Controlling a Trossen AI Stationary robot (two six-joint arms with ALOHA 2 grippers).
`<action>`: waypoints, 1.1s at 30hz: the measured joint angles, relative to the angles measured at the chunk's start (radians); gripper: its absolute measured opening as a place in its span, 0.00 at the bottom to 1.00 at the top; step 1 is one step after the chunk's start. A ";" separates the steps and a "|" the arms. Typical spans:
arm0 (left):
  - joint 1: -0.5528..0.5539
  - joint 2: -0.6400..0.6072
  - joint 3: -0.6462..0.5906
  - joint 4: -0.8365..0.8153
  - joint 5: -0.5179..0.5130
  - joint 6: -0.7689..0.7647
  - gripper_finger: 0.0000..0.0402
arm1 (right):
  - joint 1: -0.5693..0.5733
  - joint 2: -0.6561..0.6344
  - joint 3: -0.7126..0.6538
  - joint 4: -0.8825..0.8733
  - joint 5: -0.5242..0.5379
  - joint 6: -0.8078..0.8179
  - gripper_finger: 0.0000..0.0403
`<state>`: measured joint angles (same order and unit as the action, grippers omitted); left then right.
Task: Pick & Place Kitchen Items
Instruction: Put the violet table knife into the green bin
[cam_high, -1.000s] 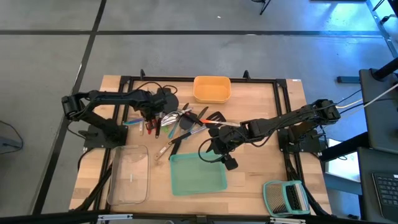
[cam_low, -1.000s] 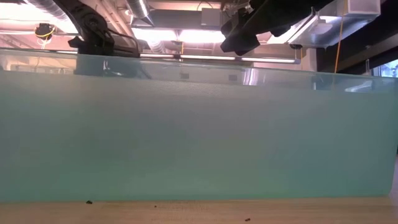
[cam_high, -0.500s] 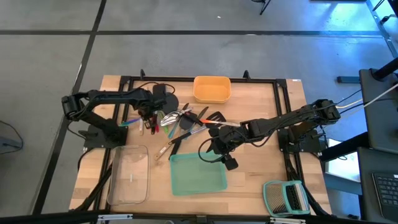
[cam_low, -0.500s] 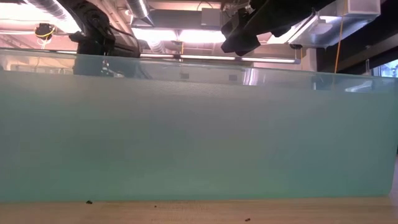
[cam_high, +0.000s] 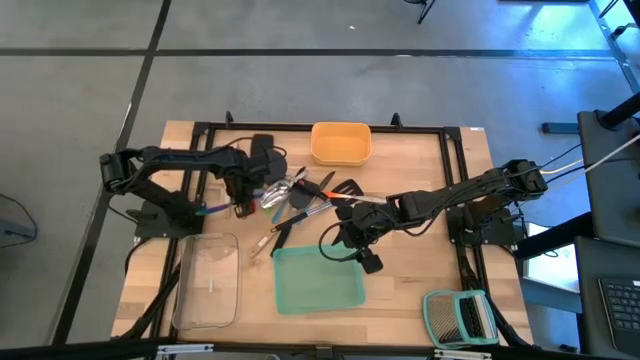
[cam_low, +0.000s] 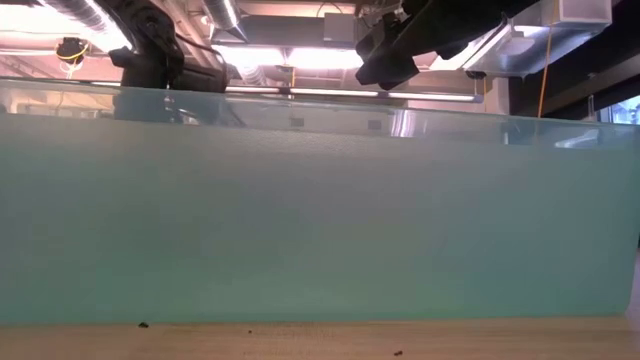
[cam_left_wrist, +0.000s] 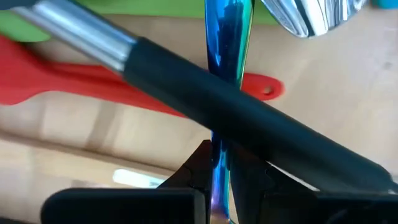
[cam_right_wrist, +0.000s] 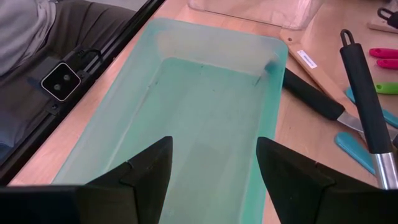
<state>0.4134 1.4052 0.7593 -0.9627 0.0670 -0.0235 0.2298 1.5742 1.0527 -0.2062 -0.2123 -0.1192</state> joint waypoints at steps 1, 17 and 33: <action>-0.006 0.000 0.000 0.000 0.008 0.000 0.07 | 0.000 0.000 0.000 0.000 0.000 0.000 0.58; -0.080 0.000 0.078 -0.120 -0.098 -0.049 0.07 | 0.006 0.000 0.000 0.001 0.000 0.008 0.58; -0.077 0.009 0.158 -0.393 -0.169 0.015 0.07 | 0.013 0.000 0.000 0.008 0.000 0.006 0.58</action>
<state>0.3363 1.4145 0.9176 -1.3558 -0.1024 -0.0085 0.2432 1.5742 1.0531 -0.1978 -0.2119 -0.1135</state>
